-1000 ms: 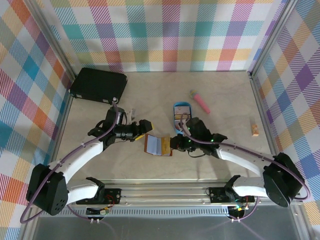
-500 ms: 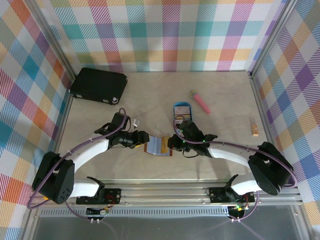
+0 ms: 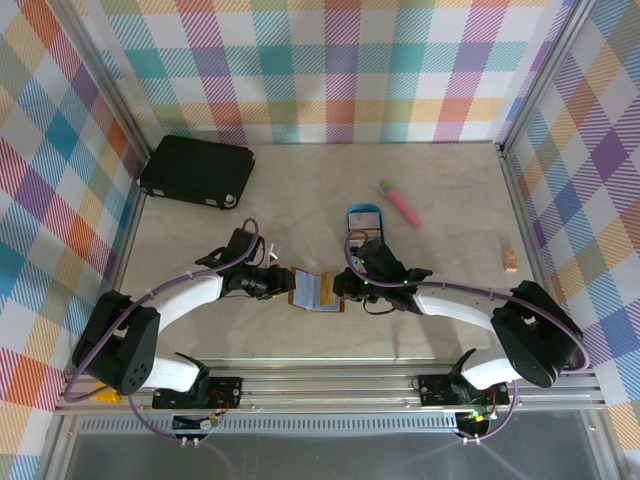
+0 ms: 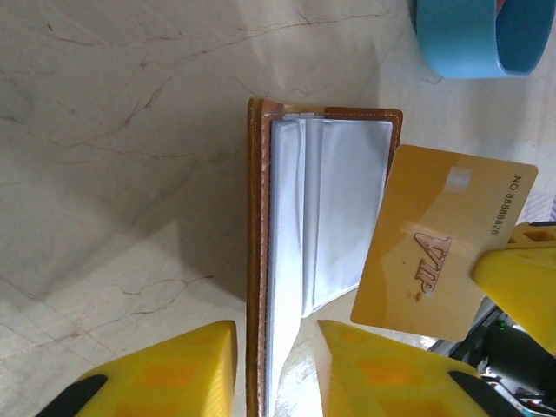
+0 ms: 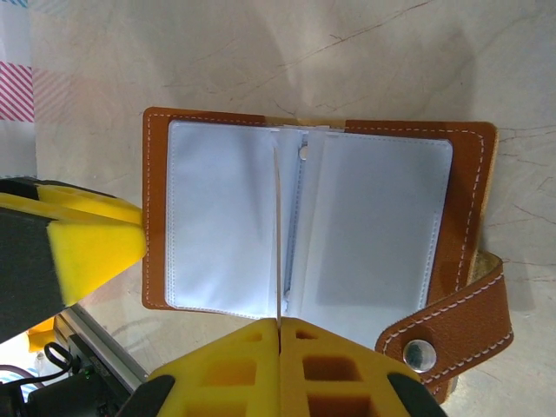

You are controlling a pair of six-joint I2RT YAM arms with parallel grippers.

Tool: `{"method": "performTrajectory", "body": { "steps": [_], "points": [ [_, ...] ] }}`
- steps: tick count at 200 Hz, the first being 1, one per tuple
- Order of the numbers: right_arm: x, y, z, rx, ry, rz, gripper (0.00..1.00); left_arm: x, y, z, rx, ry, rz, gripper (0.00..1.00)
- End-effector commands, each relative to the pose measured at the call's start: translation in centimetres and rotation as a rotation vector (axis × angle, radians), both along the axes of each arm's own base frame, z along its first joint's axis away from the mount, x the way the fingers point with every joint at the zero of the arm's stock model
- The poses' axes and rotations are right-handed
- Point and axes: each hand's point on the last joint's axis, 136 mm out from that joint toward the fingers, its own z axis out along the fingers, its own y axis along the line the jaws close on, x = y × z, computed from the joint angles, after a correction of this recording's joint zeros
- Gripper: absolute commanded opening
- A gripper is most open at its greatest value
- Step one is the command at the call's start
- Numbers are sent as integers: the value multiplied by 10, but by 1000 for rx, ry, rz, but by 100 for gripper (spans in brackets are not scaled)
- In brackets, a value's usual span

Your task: Put the credit cards into the card holder

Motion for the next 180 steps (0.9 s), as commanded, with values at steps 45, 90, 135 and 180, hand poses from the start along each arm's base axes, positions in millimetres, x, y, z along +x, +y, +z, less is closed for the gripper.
{"method": "performTrajectory", "body": {
  "steps": [45,90,135,180],
  "points": [
    [6,11,11,38,-15,6,0,3,1,-10,1,-9,-2,17],
    [8,13,9,41,-19,7,0,2,4,-17,24,1,5,11],
    [9,16,1,42,-18,19,0,0,8,-20,43,-2,8,8],
    [9,23,-5,65,5,25,0,-1,10,-25,62,2,2,8]
  ]
}}
